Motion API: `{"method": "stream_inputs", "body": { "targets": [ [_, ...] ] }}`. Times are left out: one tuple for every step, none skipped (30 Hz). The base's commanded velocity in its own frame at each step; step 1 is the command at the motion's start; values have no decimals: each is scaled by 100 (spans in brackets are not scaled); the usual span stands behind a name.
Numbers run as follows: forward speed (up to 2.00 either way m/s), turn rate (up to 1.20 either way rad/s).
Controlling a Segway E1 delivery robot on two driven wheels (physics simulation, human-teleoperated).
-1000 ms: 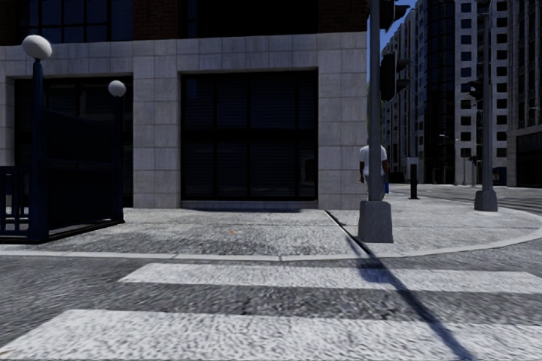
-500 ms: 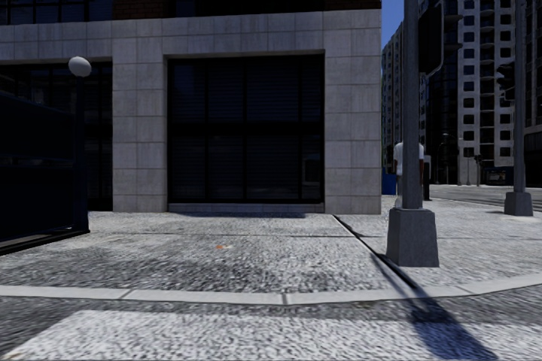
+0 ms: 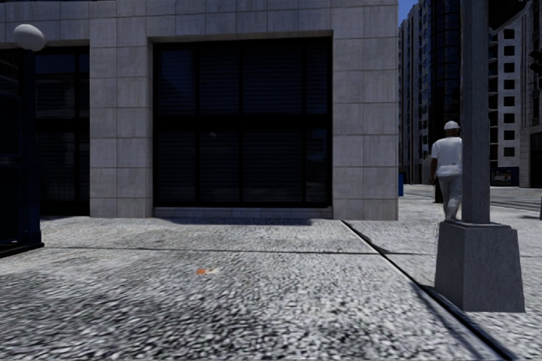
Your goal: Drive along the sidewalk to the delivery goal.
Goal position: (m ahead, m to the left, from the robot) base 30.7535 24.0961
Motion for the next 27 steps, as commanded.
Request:
{"method": "stream_inputs", "body": {
  "targets": [
    [177,0],
    [177,0],
    [177,0],
    [177,0],
    [177,0],
    [177,0],
    [177,0],
    [177,0],
    [177,0],
    [177,0],
    [177,0],
    [177,0],
    [177,0],
    [177,0],
    [177,0],
    [177,-9],
    [177,-15],
    [177,-15],
    [177,-23],
    [175,-30],
    [174,-33],
    [174,-33],
    [173,-37],
    [173,-39],
    [173,-41],
    [173,-41],
    [173,-43]
  ]
}}
